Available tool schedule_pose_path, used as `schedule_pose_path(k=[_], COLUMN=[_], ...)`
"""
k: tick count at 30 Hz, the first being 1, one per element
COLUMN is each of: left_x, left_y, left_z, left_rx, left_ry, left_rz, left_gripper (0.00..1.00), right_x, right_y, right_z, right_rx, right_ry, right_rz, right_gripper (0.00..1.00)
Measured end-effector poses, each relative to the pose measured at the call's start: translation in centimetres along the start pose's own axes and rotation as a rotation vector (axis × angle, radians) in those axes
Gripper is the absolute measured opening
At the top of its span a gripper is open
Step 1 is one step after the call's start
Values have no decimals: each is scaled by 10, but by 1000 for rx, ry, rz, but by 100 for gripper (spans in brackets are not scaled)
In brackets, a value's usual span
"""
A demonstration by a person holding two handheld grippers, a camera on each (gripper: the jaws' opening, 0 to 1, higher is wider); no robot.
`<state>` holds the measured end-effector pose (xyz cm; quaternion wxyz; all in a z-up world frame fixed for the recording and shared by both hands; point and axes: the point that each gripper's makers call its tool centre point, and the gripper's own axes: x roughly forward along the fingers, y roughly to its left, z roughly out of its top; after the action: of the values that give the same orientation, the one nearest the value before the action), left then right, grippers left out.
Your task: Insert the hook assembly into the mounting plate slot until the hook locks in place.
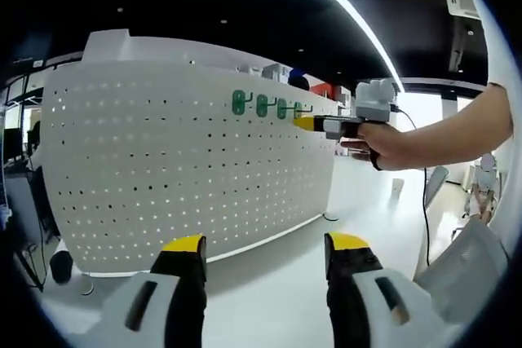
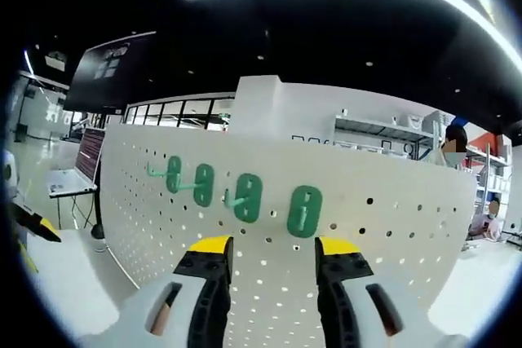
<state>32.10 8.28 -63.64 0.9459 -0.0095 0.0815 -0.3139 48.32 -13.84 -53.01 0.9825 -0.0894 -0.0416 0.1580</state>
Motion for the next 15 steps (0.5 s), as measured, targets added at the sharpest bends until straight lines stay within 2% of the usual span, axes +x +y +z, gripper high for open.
schedule_pose_path(k=[8,15], left_x=[1,1], left_y=[0,3], left_z=[4,6], left_rx=[-10,-11], left_ry=[-13,-19], left_rz=[-6,-9], left_gripper=[61,62], right_x=[-9,-23], right_y=[3,13], right_z=[1,-2], right_rx=[31,38], right_ry=[-30,-40], right_rz=[50,102], right_gripper=[43,45])
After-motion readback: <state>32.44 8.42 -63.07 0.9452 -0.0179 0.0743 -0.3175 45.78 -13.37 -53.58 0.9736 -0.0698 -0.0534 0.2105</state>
